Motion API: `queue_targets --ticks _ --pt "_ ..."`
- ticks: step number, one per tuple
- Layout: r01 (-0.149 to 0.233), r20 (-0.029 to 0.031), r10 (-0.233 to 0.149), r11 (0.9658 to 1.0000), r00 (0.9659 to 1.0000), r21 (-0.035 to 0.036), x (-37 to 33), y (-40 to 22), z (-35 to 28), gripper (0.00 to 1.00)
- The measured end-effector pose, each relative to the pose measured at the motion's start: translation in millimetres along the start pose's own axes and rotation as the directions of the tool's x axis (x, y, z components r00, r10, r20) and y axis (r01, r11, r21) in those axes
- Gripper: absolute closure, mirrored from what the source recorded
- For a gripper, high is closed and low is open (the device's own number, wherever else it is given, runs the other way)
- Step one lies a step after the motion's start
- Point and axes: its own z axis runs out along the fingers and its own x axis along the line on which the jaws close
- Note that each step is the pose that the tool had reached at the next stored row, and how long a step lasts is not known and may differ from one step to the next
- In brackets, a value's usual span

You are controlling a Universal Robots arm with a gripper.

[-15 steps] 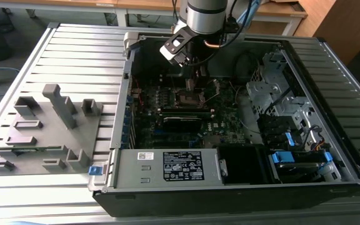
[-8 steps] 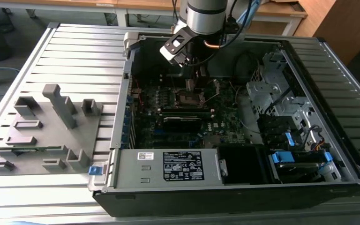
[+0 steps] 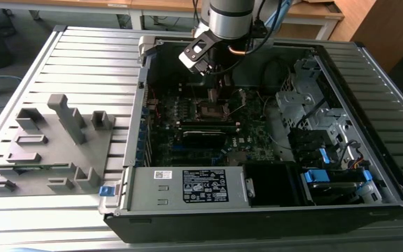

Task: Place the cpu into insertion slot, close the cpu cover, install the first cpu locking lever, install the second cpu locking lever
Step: 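Place the cpu into insertion slot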

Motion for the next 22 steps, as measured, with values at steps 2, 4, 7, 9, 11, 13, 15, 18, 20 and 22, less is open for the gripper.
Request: queue_targets --ticks 2,4,7,9,11,13,15,18,20,22 --pt "0.000 -0.0002 0.000 1.0000 1.0000 -0.0001 0.0 0.0 0.3 0.46" --pt "0.000 -0.0002 0.000 1.0000 1.0000 -0.0001 0.0 0.0 0.8 0.46" --pt "0.000 0.0000 0.000 1.0000 1.0000 0.0000 0.0 -0.1 2.8 0.46" --pt "0.000 -0.0001 0.000 1.0000 1.0000 -0.0001 0.0 -0.1 2.9 0.46" --pt "0.000 -0.0004 0.000 1.0000 1.0000 -0.0002 0.0 -0.2 3.3 0.46" --pt "0.000 -0.0002 0.000 1.0000 1.0000 -0.0001 0.0 -0.2 4.0 0.46" --pt "0.000 -0.0001 0.000 1.0000 1.0000 -0.0001 0.0 -0.2 5.0 0.46" --pt "0.000 0.0000 0.000 1.0000 1.0000 0.0000 0.0 -0.3 6.2 0.46" --pt "0.000 0.0001 0.000 1.0000 1.0000 0.0000 0.0 -0.3 6.5 0.46" --pt "0.000 0.0000 0.000 1.0000 1.0000 0.0000 0.0 -0.3 7.0 0.46"
